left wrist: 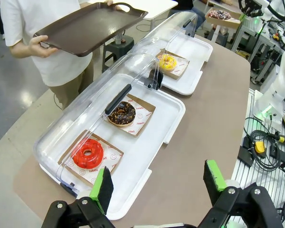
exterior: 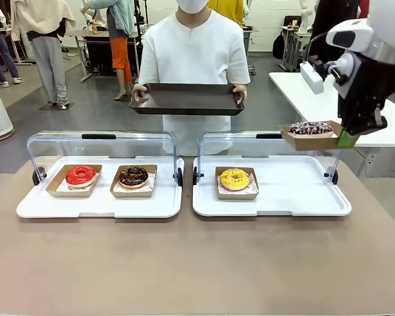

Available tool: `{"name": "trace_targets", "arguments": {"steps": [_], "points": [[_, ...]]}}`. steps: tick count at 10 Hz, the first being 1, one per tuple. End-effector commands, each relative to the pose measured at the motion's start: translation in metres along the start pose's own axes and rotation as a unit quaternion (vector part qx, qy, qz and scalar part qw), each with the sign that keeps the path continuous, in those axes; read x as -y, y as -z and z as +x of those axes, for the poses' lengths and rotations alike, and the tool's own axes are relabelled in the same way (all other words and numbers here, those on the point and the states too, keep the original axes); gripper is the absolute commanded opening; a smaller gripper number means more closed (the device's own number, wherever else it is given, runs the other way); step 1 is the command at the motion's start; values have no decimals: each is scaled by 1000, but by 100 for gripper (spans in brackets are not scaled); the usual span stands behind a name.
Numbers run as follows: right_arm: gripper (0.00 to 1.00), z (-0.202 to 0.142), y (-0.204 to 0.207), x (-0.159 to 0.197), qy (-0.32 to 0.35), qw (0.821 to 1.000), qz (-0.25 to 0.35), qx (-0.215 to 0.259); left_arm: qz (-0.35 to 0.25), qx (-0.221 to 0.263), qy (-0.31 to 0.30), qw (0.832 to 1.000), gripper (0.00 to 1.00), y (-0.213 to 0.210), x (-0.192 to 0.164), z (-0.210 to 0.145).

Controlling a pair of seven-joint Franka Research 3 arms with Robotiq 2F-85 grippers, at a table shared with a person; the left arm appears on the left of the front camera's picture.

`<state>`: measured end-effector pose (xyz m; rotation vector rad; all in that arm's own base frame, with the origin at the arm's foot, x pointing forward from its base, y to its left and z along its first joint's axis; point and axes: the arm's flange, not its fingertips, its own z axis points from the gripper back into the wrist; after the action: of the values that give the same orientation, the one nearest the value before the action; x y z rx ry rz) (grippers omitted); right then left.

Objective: Provide the desired donut to the person.
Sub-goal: Pick up and lift the Paper togo box containing the Donut pointed at by the person.

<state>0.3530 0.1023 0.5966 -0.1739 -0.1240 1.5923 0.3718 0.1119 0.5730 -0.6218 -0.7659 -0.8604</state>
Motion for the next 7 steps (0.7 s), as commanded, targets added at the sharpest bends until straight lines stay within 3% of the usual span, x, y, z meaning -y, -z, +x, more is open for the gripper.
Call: {"name": "trace_targets", "arguments": {"steps": [1, 2, 7], "points": [[0, 7, 2, 19, 2, 1000, 21, 2, 1, 2, 1, 1000, 100, 0, -1, 2], [0, 0, 0, 0, 0, 1000, 0, 0, 1, 2, 1, 1000, 100, 0, -1, 2], [0, 0, 0, 0, 0, 1000, 0, 0, 1, 2, 1, 1000, 100, 0, -1, 2]]}}
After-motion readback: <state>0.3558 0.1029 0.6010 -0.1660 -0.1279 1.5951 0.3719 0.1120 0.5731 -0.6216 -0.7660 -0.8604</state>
